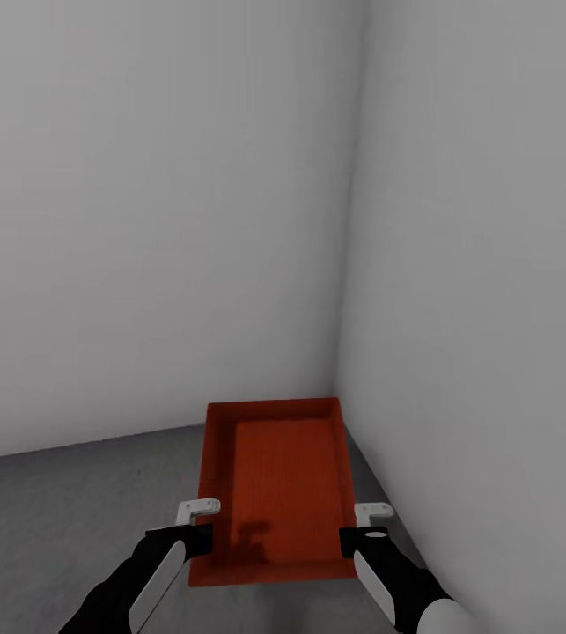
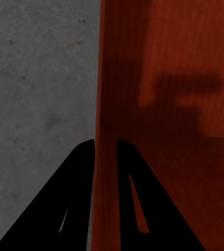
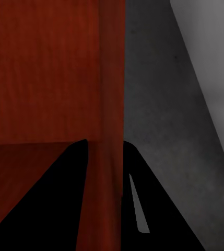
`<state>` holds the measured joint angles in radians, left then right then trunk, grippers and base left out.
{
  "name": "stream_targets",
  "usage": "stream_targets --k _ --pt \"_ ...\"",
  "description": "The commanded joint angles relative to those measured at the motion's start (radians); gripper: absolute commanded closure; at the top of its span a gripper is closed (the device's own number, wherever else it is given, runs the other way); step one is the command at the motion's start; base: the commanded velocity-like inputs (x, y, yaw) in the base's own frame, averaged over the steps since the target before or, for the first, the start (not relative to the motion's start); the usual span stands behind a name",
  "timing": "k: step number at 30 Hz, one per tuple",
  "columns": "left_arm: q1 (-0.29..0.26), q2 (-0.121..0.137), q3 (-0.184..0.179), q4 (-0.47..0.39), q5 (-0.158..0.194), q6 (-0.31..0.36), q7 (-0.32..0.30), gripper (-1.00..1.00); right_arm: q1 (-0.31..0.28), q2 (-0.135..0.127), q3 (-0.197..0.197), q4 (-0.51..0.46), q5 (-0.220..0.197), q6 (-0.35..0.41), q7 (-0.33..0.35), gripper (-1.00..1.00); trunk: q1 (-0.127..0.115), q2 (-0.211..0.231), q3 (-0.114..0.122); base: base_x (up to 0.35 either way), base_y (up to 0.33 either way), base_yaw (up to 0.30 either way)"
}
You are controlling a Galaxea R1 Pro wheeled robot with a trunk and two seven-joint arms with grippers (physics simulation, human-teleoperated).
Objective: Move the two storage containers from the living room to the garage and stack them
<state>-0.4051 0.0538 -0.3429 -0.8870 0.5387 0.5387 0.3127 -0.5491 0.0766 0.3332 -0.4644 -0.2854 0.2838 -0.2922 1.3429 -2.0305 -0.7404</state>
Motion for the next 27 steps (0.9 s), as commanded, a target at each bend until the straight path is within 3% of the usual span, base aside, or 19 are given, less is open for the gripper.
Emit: stream_targets --k 1,27 --pt "-0.001 0.001 0.004 -0.014 0.003 -0.086 0.009 1.0 0.0 -0.001 -0.002 0.0 -0.008 0.006 -0.005 1.0 0.0 -0.001 -0.001 0.227 0.096 0.0" --pt "-0.001 0.001 0.004 -0.015 0.003 -0.086 0.009 1.0 0.0 -0.001 -0.002 0.0 -0.008 0.006 -0.005 1.0 0.0 -0.001 -0.008 0.079 0.014 0.0"
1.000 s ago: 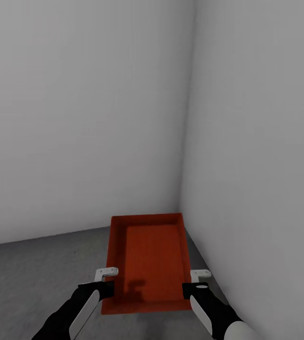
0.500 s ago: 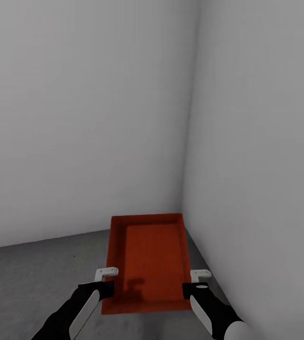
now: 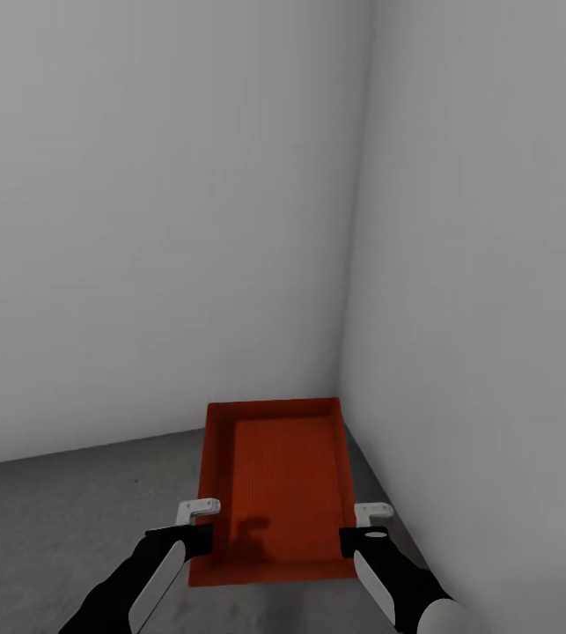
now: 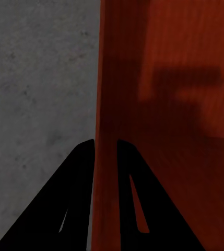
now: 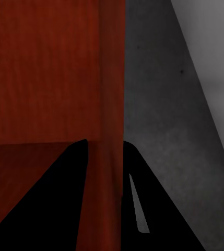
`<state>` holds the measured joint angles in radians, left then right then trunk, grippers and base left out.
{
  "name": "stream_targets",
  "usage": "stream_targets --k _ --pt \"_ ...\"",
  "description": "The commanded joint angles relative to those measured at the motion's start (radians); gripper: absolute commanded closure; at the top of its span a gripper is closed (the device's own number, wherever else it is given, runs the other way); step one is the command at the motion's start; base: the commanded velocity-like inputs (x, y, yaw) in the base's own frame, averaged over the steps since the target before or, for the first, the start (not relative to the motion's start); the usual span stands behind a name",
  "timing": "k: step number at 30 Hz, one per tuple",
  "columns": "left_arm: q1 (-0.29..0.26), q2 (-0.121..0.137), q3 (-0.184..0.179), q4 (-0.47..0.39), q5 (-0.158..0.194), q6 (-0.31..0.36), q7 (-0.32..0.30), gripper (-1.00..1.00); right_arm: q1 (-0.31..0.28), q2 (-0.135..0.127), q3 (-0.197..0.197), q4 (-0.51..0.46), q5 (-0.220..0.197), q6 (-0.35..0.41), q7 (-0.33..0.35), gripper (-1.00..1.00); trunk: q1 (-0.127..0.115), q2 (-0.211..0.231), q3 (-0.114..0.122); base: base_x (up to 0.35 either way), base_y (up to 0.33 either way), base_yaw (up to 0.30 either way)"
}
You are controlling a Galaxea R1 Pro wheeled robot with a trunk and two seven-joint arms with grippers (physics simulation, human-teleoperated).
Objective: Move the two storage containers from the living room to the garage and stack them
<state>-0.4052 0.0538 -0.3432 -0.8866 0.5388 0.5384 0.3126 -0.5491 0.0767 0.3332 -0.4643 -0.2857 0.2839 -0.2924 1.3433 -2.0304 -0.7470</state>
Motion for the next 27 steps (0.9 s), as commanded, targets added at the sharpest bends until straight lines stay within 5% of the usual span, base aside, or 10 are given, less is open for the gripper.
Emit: stream_targets --k 1,27 --pt "-0.001 0.001 0.004 -0.015 0.003 -0.086 0.01 1.0 0.0 -0.001 -0.002 -0.001 -0.007 0.006 -0.005 1.0 0.0 -0.001 -0.003 0.002 0.0 0.0" --pt "-0.001 0.001 0.004 -0.015 0.003 -0.086 0.01 1.0 0.0 -0.001 -0.002 -0.001 -0.007 0.006 -0.005 1.0 0.0 -0.001 -0.043 0.0 0.0 0.0"
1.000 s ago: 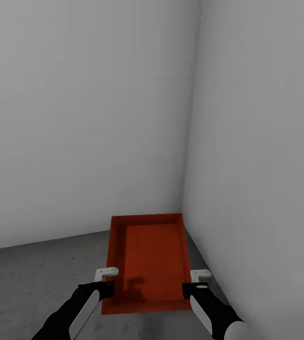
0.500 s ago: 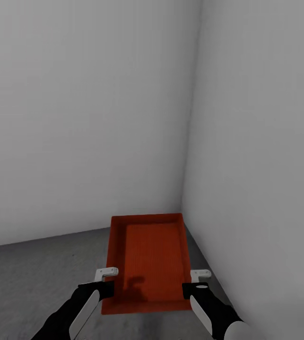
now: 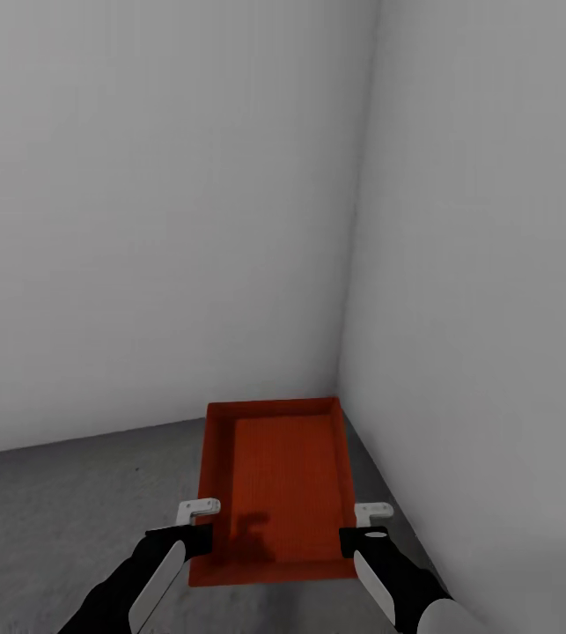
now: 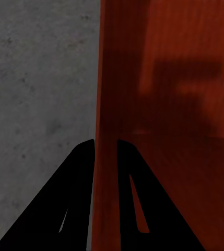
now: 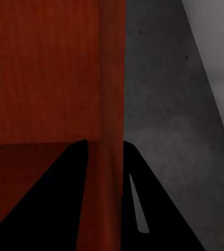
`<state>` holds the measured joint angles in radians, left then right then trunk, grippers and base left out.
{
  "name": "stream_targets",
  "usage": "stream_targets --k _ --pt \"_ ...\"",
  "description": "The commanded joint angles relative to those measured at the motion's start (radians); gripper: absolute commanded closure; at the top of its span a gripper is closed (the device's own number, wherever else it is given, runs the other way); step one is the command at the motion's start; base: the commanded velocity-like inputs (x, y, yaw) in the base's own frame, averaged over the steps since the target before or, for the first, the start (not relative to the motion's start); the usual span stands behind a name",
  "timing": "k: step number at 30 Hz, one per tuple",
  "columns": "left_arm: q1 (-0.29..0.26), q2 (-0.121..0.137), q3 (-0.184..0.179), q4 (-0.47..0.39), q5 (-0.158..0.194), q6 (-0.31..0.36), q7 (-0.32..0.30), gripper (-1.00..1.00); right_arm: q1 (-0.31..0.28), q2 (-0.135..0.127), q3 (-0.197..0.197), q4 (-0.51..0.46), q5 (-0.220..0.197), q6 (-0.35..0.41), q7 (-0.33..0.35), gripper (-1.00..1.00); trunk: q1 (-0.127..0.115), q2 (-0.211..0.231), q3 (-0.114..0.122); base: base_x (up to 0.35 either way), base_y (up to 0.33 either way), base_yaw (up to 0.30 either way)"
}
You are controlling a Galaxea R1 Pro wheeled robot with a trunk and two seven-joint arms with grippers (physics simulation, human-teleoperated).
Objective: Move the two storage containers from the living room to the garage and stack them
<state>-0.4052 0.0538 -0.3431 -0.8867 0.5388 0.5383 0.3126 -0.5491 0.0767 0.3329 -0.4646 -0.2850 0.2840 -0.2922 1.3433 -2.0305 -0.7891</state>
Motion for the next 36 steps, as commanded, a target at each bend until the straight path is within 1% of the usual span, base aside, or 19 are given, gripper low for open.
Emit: stream_targets --k 1,36 --pt "-0.001 0.001 0.004 -0.015 0.003 -0.086 0.01 1.0 0.0 -0.001 -0.002 0.0 -0.008 0.006 -0.005 1.0 0.0 -0.001 -0.003 0.0 0.0 0.0" --pt "-0.001 0.001 0.003 -0.016 0.003 -0.086 0.009 1.0 0.0 -0.001 -0.002 0.0 -0.008 0.006 -0.005 1.0 0.0 -0.001 -0.058 0.0 0.0 0.0"
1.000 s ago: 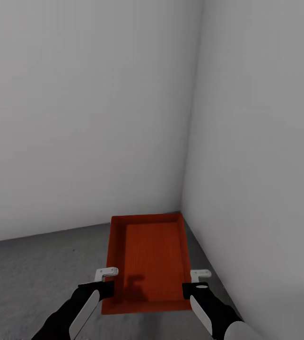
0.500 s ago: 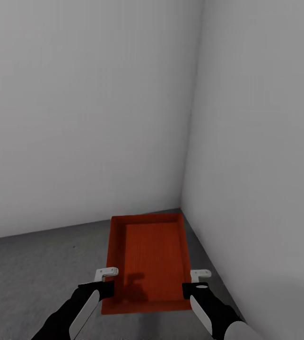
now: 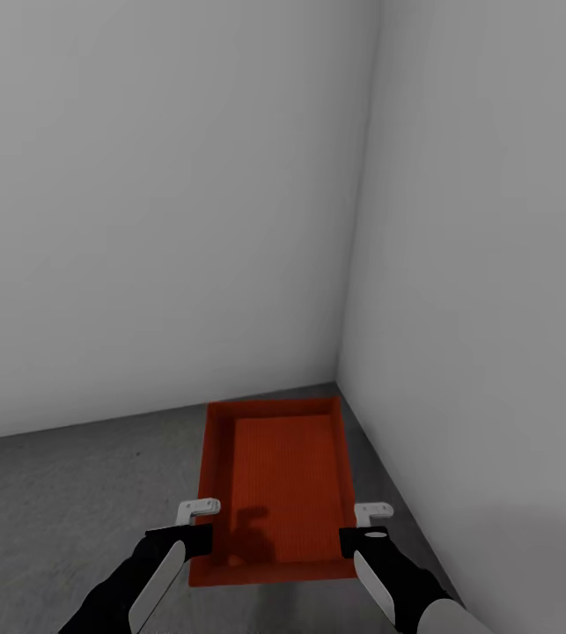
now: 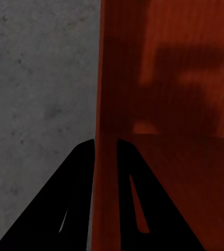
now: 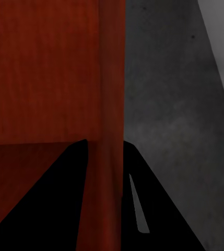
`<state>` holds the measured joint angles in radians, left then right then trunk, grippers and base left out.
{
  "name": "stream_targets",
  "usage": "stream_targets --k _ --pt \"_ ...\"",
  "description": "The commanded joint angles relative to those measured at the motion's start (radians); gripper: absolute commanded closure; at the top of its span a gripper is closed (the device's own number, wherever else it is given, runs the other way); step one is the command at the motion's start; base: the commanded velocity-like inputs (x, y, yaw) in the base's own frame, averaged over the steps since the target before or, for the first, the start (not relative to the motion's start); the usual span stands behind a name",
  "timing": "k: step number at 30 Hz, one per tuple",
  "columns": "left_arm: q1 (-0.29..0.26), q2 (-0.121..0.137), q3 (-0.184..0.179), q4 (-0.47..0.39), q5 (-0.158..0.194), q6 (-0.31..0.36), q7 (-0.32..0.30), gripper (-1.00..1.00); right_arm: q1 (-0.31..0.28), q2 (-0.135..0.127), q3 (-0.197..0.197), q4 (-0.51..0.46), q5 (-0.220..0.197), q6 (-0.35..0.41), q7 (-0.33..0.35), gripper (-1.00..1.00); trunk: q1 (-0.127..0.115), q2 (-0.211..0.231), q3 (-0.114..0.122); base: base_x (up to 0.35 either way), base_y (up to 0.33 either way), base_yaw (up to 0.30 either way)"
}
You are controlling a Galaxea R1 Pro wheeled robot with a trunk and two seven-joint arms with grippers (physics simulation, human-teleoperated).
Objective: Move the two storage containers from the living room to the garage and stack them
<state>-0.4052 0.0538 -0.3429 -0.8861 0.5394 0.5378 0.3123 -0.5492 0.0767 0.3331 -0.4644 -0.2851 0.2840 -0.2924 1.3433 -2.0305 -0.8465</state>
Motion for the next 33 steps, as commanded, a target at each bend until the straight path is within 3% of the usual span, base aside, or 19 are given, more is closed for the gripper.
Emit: stream_targets --k 1,33 --pt "-0.001 0.001 0.003 -0.017 0.002 -0.085 0.009 1.0 0.0 -0.001 -0.002 0.0 -0.008 0.006 -0.005 1.0 0.0 -0.001 -0.003 0.0 0.0 0.0" --pt "-0.001 0.001 0.001 -0.019 0.002 -0.086 0.009 1.0 0.0 -0.001 -0.002 0.0 -0.008 0.006 -0.005 1.0 0.0 -0.001 -0.05 0.0 0.0 0.0"
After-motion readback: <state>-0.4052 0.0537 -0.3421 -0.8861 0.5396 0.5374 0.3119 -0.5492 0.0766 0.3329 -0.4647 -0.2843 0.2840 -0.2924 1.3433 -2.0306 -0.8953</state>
